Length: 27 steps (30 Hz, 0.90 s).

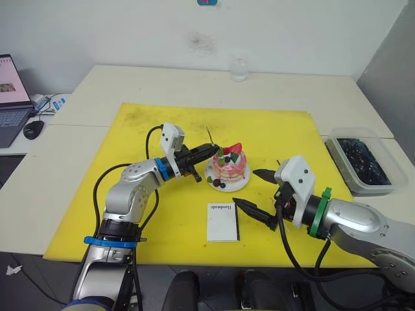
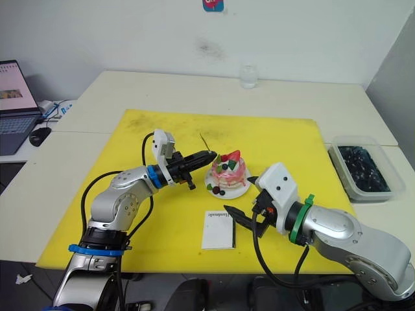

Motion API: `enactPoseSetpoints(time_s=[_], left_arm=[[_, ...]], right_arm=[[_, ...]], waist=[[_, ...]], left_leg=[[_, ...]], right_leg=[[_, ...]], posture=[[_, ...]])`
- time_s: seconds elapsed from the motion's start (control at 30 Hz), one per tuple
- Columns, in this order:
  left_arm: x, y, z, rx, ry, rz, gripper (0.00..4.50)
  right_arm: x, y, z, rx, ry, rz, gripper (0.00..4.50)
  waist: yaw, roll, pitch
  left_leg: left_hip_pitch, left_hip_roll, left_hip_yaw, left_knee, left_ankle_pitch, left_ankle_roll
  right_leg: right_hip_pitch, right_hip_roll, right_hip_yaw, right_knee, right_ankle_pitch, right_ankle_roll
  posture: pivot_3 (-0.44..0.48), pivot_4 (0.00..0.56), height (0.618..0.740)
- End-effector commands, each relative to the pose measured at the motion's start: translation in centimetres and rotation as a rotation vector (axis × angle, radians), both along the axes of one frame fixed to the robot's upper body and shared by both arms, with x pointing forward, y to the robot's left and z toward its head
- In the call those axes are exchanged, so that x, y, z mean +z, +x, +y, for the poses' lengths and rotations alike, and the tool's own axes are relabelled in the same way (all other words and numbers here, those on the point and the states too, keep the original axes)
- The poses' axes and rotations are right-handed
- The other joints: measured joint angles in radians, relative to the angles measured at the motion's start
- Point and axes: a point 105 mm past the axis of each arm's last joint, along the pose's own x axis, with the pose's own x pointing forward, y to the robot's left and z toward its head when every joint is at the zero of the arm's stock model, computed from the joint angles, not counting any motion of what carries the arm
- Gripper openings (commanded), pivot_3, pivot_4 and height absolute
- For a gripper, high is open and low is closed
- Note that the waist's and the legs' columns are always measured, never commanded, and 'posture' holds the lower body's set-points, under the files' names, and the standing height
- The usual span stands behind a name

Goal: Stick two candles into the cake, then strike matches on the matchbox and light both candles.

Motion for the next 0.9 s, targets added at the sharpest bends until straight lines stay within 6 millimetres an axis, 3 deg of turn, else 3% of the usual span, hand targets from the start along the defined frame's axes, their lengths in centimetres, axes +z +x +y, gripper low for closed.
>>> enactPoseSetpoints(time_s=[0.03,0.23,0.53,0.77,0.9], left_arm=[[0.4,-0.2,0.0,-0.002,0.001,-0.035,0.00],[0.0,-0.5,-0.4,-0.020,0.017,-0.039,0.00],[-2.3,-0.5,-0.9,0.004,0.090,-0.070,0.00],[-2.2,-0.5,-1.4,-0.009,0.060,-0.070,0.00],[-1.2,-0.6,-1.0,-0.011,0.037,-0.074,1.17]], right_arm=[[0.8,-0.6,0.3,0.017,0.008,-0.047,4.46],[0.8,-0.6,0.4,0.013,0.007,-0.047,4.46],[0.7,-0.5,0.4,0.007,0.008,-0.047,4.46],[0.6,-0.5,0.4,0.003,0.006,-0.047,4.46],[0.6,-0.5,0.4,0.000,0.006,-0.049,4.50]], waist=[[0.000,0.000,0.000],[0.000,0.000,0.000],[0.000,0.000,0.000],[0.000,0.000,0.000],[0.000,0.000,0.000]], left_leg=[[0.000,0.000,0.000,0.000,0.000,0.000],[0.000,0.000,0.000,0.000,0.000,0.000],[0.001,0.000,0.000,0.000,0.000,0.000],[0.003,0.000,0.000,0.000,0.000,0.000],[0.003,0.000,0.000,0.000,0.000,0.000]], right_leg=[[0.000,0.000,0.000,0.000,0.000,0.000],[0.000,0.000,0.000,0.000,0.000,0.000],[0.001,0.000,0.000,0.000,0.000,0.000],[0.003,0.000,0.000,0.000,0.000,0.000],[0.003,0.000,0.000,0.000,0.000,0.000]], posture=[[0.000,0.150,0.740],[0.000,0.150,0.740],[0.000,0.150,0.740],[0.000,0.150,0.740],[0.000,0.150,0.740]])
